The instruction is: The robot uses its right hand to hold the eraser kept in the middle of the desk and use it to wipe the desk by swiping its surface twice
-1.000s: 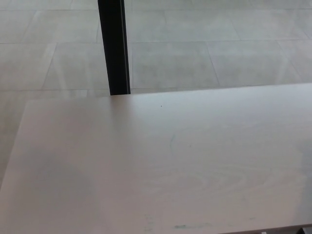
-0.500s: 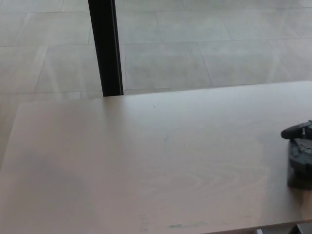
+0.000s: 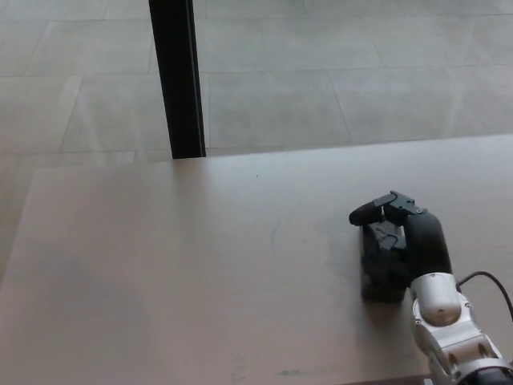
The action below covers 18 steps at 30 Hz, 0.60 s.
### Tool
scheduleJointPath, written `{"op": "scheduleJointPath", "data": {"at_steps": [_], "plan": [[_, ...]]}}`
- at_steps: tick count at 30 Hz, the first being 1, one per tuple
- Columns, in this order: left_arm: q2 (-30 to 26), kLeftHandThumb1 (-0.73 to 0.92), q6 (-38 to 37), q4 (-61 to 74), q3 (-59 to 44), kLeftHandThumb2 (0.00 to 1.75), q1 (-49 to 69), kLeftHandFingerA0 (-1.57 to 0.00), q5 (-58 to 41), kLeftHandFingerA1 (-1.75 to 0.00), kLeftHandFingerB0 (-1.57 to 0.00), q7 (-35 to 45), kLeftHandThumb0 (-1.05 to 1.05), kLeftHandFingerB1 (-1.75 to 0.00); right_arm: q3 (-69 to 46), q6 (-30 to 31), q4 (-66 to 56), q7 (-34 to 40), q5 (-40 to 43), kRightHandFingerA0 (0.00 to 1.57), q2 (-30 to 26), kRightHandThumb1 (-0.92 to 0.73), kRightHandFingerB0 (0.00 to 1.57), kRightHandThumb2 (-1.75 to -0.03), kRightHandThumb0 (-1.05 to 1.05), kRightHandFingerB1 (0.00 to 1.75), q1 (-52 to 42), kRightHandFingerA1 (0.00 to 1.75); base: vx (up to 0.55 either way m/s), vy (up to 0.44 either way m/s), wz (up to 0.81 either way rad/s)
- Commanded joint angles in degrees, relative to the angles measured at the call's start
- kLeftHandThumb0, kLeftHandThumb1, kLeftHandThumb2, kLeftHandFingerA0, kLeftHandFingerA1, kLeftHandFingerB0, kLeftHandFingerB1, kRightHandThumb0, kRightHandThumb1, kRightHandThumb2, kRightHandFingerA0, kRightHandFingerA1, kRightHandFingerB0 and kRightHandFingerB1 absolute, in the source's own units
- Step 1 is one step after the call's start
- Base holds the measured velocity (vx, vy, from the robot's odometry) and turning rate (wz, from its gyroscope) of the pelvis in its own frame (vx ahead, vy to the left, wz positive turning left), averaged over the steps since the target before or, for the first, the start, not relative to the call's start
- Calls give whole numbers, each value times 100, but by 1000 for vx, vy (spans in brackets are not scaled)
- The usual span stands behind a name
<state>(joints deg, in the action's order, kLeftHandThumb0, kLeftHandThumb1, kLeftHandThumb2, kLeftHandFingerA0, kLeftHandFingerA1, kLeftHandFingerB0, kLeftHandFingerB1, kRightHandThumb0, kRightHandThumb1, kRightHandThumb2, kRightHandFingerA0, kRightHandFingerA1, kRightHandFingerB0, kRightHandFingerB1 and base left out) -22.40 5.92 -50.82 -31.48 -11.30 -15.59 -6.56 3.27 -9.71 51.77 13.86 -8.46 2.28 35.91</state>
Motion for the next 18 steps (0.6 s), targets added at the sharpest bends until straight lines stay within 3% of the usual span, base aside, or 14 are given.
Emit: {"op": "scheduleJointPath", "data": {"at_steps": [1, 2, 3, 4, 5, 7, 10, 13, 15, 16, 17, 18], "plan": [[-29, 92, -30, 40, -10, 79, -34, -41, -62, -105, -33, -10, -67, -78, 219, 486, -73, -301, -26, 94, 242, -54, 74, -102, -26, 165, -512, 175, 0, 0, 0], [-37, 92, -15, 45, -9, 79, -38, -41, -74, -105, -33, 3, -67, -78, 243, 509, -129, -306, -23, 94, 267, -54, 74, -102, -26, 165, -555, 175, 0, 0, 0], [-30, 92, -11, 37, 2, 79, -58, -41, -74, -103, -33, -6, -68, -75, 364, 669, -228, -374, -95, 120, 303, -52, 100, -111, -34, 126, -631, 138, 0, 0, 0], [-29, 92, -11, 37, 4, 79, -60, -41, -75, -103, -33, -7, -68, -75, 382, 693, -250, -382, -101, 120, 306, -52, 100, -111, -34, 126, -645, 138, 0, 0, 0], [-52, 92, -59, 6, 89, 80, -80, -45, 20, -105, -36, -28, -69, -76, 443, 676, -384, -410, -93, 96, 343, -57, 76, -103, -25, 155, -751, 175, 0, 0, 0], [-70, 92, -65, 4, 130, 80, -82, -45, 39, -101, -37, -24, -70, -75, 529, 644, -531, -489, -76, 93, 367, -63, 77, -93, -32, 154, -857, 175, 0, 0, 0], [-98, 92, -47, 18, 215, 80, -94, -47, 84, -98, -38, -50, -69, -73, 709, 440, -760, -746, -9, 97, 464, -60, 79, -102, -30, 153, -1060, 175, 0, 0, 0], [-79, 92, -32, 0, 155, 80, -149, -43, -42, -99, -36, -20, -70, -74, 875, 643, -1010, -812, -64, 99, 514, -60, 78, -100, -33, 150, -1159, 175, 0, 0, 0], [-89, 92, -75, -36, 203, 78, -175, -51, 40, -101, -40, -125, -70, -76, 1007, 913, -1320, -895, -46, 99, 612, -55, 78, -101, -32, 155, -1311, 175, 0, 0, 0], [-90, 92, -75, -39, 196, 79, -186, -50, 27, -101, -39, -115, -71, -76, 1078, 940, -1437, -975, -27, 117, 642, -54, 74, -103, -29, 140, -1396, 174, 0, 0, 0], [-95, 92, -71, -43, 217, 80, -195, -52, 51, -103, -40, -130, -70, -76, 1145, 946, -1497, -1008, -63, 100, 633, -54, 80, -107, -32, 151, -1436, 175, 0, 0, 0], [-103, 92, -67, -50, 254, 80, -205, -52, 97, -103, -40, -167, -70, -76, 1221, 962, -1551, -1014, -124, 100, 615, -54, 80, -107, -32, 151, -1465, 175, 0, 0, 0]]}}
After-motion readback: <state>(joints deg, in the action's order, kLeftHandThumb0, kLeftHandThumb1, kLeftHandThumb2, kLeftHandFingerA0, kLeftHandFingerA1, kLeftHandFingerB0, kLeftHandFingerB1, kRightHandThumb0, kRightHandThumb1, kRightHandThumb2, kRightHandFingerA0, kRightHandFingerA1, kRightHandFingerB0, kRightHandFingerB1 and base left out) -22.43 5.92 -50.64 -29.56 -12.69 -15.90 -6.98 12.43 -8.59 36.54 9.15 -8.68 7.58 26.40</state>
